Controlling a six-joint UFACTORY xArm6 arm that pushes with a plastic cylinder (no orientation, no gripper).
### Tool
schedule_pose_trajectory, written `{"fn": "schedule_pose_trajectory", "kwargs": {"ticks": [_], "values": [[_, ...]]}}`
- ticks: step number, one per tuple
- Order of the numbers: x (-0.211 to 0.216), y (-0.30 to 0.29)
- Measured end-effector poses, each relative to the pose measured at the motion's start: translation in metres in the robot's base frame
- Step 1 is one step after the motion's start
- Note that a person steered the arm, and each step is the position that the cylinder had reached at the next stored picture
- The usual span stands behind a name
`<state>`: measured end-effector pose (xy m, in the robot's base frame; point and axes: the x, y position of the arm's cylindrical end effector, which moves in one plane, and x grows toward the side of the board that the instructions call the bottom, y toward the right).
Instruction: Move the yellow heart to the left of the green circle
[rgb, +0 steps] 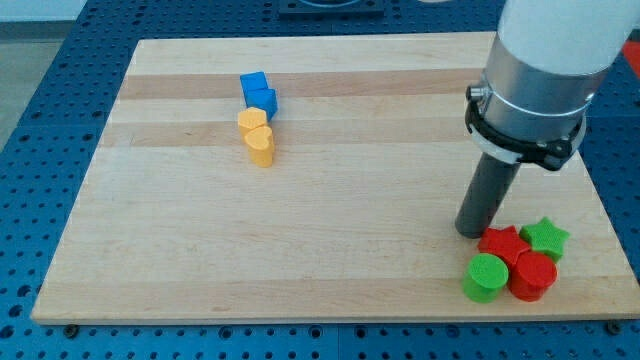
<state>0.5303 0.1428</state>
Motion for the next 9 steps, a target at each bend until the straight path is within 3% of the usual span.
{"fn": "schedule_pose_trajectory", "kwargs": {"ticks": [2, 4, 5, 6, 9], "values": [[-0.040, -0.067], [-0.046, -0.259], [-0.076, -0.328], [-0.122, -0.340], [-0.108, -0.193]]}}
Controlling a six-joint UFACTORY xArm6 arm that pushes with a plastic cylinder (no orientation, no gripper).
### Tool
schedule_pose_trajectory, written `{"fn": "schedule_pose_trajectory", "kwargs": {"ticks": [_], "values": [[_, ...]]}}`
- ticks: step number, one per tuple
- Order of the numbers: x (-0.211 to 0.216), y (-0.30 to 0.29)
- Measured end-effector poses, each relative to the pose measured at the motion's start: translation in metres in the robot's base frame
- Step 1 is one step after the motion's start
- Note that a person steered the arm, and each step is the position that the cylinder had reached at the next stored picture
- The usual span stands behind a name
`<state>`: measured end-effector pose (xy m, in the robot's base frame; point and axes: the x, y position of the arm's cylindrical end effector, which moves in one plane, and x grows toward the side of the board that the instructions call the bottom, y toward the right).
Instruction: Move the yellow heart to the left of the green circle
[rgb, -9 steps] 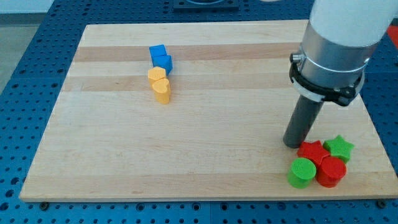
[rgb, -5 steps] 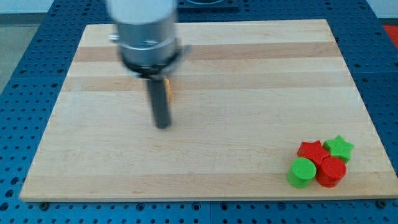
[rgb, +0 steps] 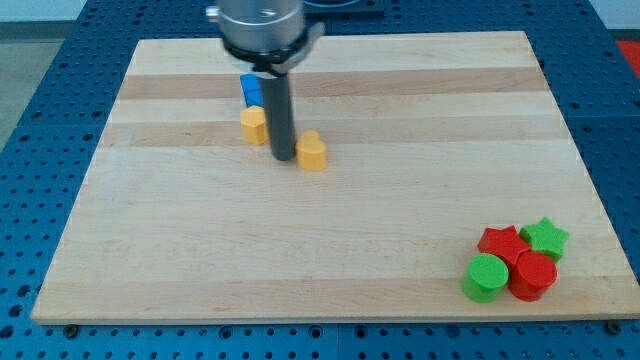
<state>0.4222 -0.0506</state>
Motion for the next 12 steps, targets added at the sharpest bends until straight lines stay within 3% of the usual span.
{"fn": "schedule_pose_trajectory", "kwargs": {"ticks": [2, 3, 5, 6, 8, 11, 12], "values": [[-0.031, -0.023], [-0.024, 0.011], [0.075, 0.074], [0.095, 0.079], [0.056, 0.068], [0.134, 0.125], [0.129, 0.117]]}}
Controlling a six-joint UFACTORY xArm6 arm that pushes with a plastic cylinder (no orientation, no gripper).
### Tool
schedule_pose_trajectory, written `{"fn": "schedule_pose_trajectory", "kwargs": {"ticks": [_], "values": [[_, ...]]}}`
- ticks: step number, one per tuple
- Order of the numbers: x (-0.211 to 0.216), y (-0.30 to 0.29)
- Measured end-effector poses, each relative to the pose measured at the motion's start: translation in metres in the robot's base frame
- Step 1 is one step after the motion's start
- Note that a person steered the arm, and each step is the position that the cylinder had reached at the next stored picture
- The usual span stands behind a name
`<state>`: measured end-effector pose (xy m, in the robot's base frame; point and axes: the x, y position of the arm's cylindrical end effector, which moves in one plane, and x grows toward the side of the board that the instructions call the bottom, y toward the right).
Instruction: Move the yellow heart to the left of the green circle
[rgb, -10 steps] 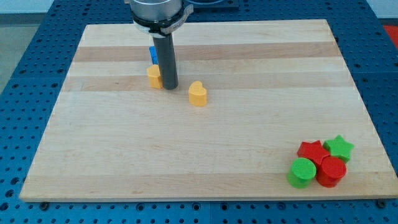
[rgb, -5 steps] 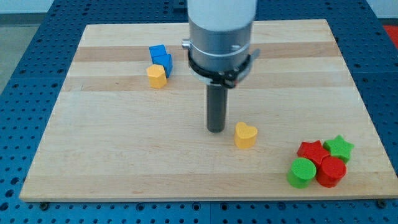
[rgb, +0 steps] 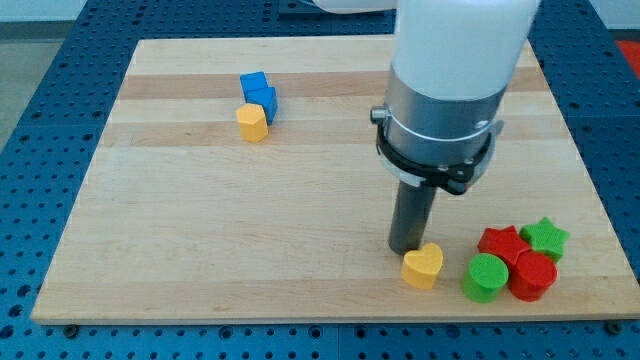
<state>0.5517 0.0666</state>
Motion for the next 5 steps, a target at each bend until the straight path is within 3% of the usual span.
{"fn": "schedule_pose_trajectory", "kwargs": {"ticks": [2, 4, 5], "values": [[0.030, -0.011], [0.032, 0.036], [0.032, 0.032]]}}
